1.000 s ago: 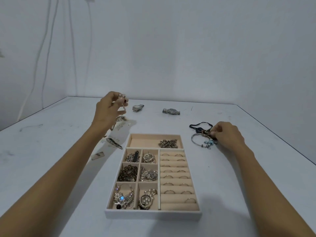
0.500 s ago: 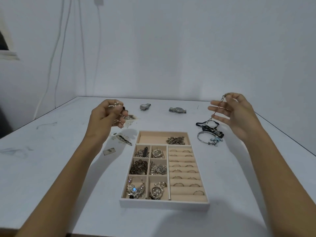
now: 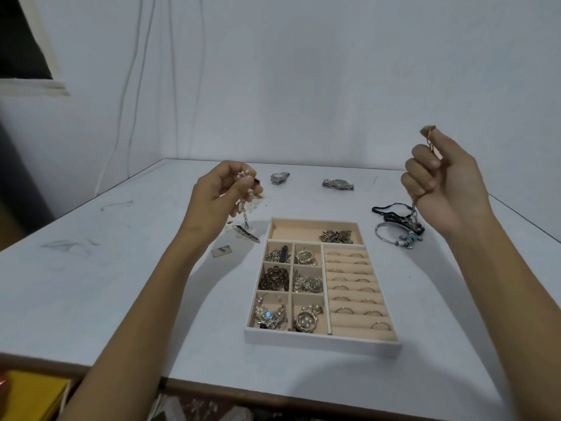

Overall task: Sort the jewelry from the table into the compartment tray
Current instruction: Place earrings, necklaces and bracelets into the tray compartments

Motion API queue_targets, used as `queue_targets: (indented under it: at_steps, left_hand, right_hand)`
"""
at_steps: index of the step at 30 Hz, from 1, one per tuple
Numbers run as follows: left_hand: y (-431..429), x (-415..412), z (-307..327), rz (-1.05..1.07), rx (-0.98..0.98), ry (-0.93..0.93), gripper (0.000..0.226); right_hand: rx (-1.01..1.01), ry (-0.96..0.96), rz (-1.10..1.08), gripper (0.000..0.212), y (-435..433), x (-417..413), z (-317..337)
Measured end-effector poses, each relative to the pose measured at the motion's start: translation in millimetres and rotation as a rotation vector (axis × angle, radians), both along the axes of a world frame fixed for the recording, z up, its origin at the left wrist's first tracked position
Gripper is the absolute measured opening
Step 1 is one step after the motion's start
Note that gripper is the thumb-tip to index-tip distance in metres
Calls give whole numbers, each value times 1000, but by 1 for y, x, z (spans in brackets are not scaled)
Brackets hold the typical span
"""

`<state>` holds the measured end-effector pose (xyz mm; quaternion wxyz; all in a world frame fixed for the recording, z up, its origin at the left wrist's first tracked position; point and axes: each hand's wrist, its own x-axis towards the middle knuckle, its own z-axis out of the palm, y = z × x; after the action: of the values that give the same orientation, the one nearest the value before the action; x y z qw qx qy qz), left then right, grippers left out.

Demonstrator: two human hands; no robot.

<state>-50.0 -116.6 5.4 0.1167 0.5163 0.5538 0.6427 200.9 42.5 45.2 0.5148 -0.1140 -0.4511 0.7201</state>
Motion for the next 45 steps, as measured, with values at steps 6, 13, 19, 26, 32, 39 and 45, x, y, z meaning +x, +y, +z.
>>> queue_targets:
  at_steps: [6,13,19,26,32,39,45]
  left_hand:
    - [-3,2,5,-39,51,-91,9]
    - [-2,1,5,9,86,-152,11]
    - [2,1,1,79,113,-154,10]
    - [11,1,-12,127,54,-84,7]
    - [11,1,-10,132,75,-68,6]
    - [10,1,-10,134,83,-72,7]
    - [10,2,-9,139,79,-76,6]
  right_hand:
    - [-8,-59,148,15,-17,-14,-2]
    - [20,-88,339,12,-40,-31,-3]
    - [105,-138,536,9,-68,-48,-9]
    - [150,-180,728,11,-90,-60,-16]
    - [201,-225,792,8,-97,-62,-19]
    - [311,-432,903,11,-100,-57,-15]
    - [507,-686,1076,9,-99,-50,-16]
